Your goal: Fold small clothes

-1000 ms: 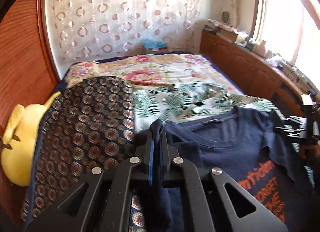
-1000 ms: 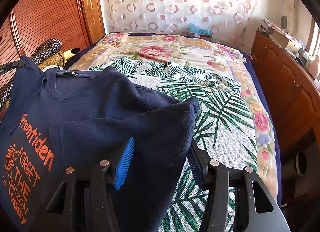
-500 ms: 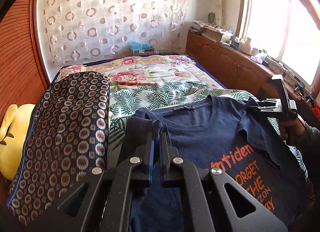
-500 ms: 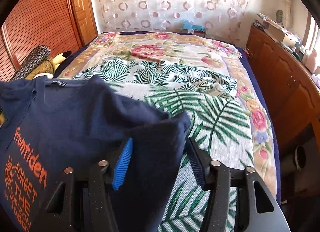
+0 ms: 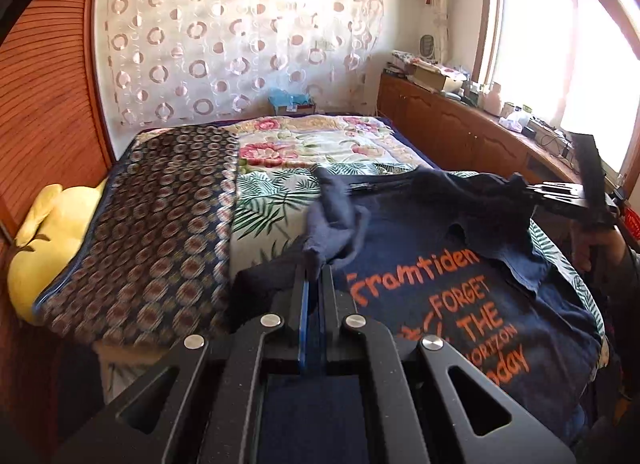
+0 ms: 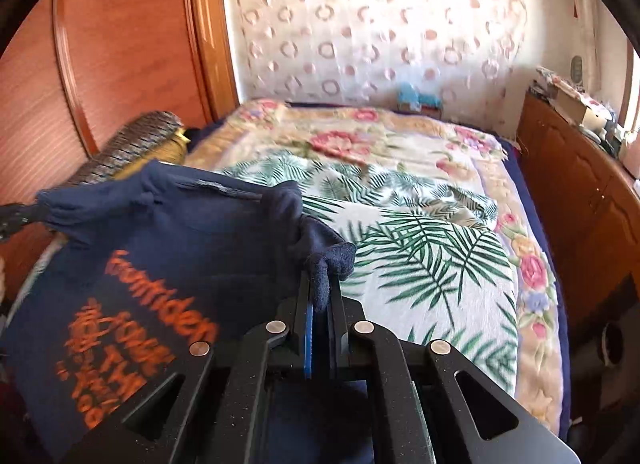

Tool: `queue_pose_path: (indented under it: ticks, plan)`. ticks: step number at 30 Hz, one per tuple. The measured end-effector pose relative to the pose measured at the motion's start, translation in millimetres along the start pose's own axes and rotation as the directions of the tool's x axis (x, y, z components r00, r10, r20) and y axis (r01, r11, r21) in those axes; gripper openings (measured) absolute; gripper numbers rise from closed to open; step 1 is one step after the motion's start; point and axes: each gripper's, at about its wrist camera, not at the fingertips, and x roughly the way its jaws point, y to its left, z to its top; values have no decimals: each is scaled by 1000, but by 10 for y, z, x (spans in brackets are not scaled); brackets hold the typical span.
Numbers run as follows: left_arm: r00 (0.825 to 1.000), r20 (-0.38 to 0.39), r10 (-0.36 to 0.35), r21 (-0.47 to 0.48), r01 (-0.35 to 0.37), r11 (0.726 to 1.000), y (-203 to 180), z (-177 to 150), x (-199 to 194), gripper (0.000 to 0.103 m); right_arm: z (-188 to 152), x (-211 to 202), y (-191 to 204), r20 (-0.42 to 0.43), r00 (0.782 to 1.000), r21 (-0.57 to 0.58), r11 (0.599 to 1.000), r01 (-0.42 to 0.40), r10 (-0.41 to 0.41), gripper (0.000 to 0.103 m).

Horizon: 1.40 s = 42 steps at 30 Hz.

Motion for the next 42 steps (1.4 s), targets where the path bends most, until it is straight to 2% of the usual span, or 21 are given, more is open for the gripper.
queue_pose_path:
  ticks: [6,9,12,15,20,23,26,30,33,36,40,42]
  plan:
    - [998,28,51,2,-51,999,45,-331,-384,4,-435,-600,-7,69,998,45,999,-15,11,4]
    - [998,40,53,-35,-52,998,99,-572,-586,4,-711,-838,5,83,996,58,998,-29,24,4]
    - [997,49,56,-70,-52,996,175,-747,-743,4,-963,-1046,19,81,996,73,997,-38,32,4]
    - [994,53,91,-66,-87,994,218,-913,-846,4,-1185,-1221,1,75,996,102,993,-56,48,4]
    - [993,40,116,-116,-110,987,426,-1111,-959,4,-1502,-1361,-30,17,1000,131,991,-25,23,4]
    - [992,50,117,-121,-110,986,449,-1194,-1068,4,-1605,-1458,6,-4,1000,119,993,-6,7,4]
    - [991,66,119,-110,-111,988,449,-1214,-1220,4,-1550,-1649,123,-2,999,96,995,32,-32,4]
    - [988,105,109,-119,-97,988,448,-1171,-1479,4,-1467,-1995,251,21,1000,72,997,20,-21,4]
    - [986,97,133,-113,-121,986,420,-1216,-1559,4,-1554,-2128,318,3,1000,44,999,21,-22,4]
    - [988,76,136,-103,-128,986,371,-1274,-1518,4,-1706,-2062,350,-48,999,49,999,0,3,4]
    - [986,50,159,-82,-154,985,327,-1310,-1438,5,-1827,-1851,349,-107,994,66,998,9,-2,4]
    - [984,58,167,-91,-162,983,342,-1285,-1429,10,-1834,-1770,340,-125,992,69,997,16,-7,4]
